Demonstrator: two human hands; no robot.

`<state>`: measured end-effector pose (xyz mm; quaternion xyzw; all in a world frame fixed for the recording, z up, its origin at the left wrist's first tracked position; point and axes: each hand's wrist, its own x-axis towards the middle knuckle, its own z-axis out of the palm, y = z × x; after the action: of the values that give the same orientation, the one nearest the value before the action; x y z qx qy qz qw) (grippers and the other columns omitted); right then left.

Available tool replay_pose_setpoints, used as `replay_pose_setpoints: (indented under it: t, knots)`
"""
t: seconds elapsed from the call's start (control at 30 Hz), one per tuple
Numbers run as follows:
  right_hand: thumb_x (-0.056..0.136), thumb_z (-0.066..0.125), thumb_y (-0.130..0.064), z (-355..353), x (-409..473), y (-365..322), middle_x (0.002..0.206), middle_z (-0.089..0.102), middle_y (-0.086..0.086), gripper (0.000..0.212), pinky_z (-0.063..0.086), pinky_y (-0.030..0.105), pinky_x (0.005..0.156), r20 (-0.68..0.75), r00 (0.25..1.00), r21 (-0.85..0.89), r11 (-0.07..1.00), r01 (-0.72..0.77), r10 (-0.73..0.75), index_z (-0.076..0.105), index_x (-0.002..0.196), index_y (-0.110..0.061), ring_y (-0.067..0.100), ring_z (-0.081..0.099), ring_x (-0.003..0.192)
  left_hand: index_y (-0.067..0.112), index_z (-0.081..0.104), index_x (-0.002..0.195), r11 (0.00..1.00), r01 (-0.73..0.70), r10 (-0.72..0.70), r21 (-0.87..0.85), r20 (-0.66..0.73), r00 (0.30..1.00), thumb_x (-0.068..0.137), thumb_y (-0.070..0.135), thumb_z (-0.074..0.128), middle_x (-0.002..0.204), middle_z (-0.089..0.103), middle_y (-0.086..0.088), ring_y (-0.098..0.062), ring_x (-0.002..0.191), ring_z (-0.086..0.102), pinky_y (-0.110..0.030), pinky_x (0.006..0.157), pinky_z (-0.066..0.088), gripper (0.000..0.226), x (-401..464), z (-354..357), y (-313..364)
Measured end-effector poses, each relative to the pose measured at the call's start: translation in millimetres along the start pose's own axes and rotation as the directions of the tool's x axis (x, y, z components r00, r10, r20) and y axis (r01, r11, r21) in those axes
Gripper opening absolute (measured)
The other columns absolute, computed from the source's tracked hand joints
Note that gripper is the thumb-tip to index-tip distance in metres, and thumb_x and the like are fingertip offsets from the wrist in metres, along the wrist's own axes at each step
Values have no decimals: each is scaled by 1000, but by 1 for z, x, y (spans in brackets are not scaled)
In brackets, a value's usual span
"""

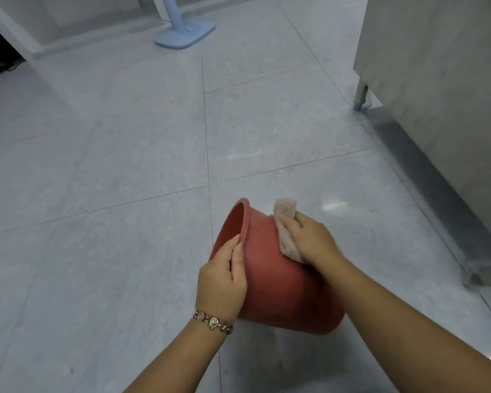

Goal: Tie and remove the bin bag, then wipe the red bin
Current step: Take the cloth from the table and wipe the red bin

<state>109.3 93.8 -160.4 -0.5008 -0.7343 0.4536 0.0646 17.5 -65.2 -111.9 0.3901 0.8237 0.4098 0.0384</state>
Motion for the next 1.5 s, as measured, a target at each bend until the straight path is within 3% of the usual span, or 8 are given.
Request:
replay_pose_setpoints:
  t: [0.2,0.4,0.57,0.7,1.03,1.17,1.27,1.5]
  knots:
    - [75,31,-76,-11,-17,49,82,68,-9,55,45,33,70,-112,993,209,978,6,18,65,84,-32,13,63,81,30,56,118,994,-92,102,-58,228,968,88,43,26,62,64,9,-8,58,61,-24,53,49,44,-14,-7,12]
    - [86,36,-67,5,-28,56,99,68,-6,49,49,39,83,-92,996,268,963,34,-10,62,107,-30,15,63,93,48,8,141,1000,-5,-1,9,582,813,84,63,21,96,52,29,15,76,52,-2,69,40,60,1,-18,15]
    - [74,35,-75,9,-36,46,121,61,-11,62,48,45,92,-79,987,143,978,153,-142,51,121,-38,13,59,108,37,61,96,964,251,-151,-82,611,777,84,37,49,96,67,13,-10,90,64,-32,86,51,17,24,-29,20]
    - [78,35,-67,21,-49,38,138,49,-11,68,46,45,97,1,938,1,938,347,-347,44,137,-34,12,51,121,15,66,83,872,488,-410,-43,481,775,81,57,50,86,69,-7,-26,76,64,-45,82,49,44,40,-28,18]
    - [100,32,-40,57,-103,17,152,36,2,48,28,54,112,-39,517,-207,513,833,-855,37,143,-23,35,25,142,20,47,130,851,502,-419,-157,374,827,97,24,40,137,40,12,-3,125,40,-22,104,32,34,35,-26,-8]
    - [85,47,-60,61,-97,14,159,17,0,72,23,65,109,-68,669,-235,664,710,-740,24,148,-34,31,11,147,38,26,142,952,291,-242,-98,344,907,98,31,33,138,33,23,23,111,39,3,87,30,45,26,-27,-4]
    - [70,45,-77,54,-79,6,160,-8,-12,84,-2,62,109,-36,877,-217,861,460,-478,-1,138,-63,28,-10,146,42,22,142,948,291,-235,-128,336,912,97,34,32,148,33,13,-3,130,37,-29,109,34,46,24,-23,0]
    - [90,31,-58,29,-29,-27,148,43,-7,55,28,51,112,-58,991,6,992,124,-124,34,142,-39,22,37,137,44,14,142,962,259,-209,-88,370,905,98,34,31,127,35,30,25,108,37,4,86,27,49,19,-19,5]
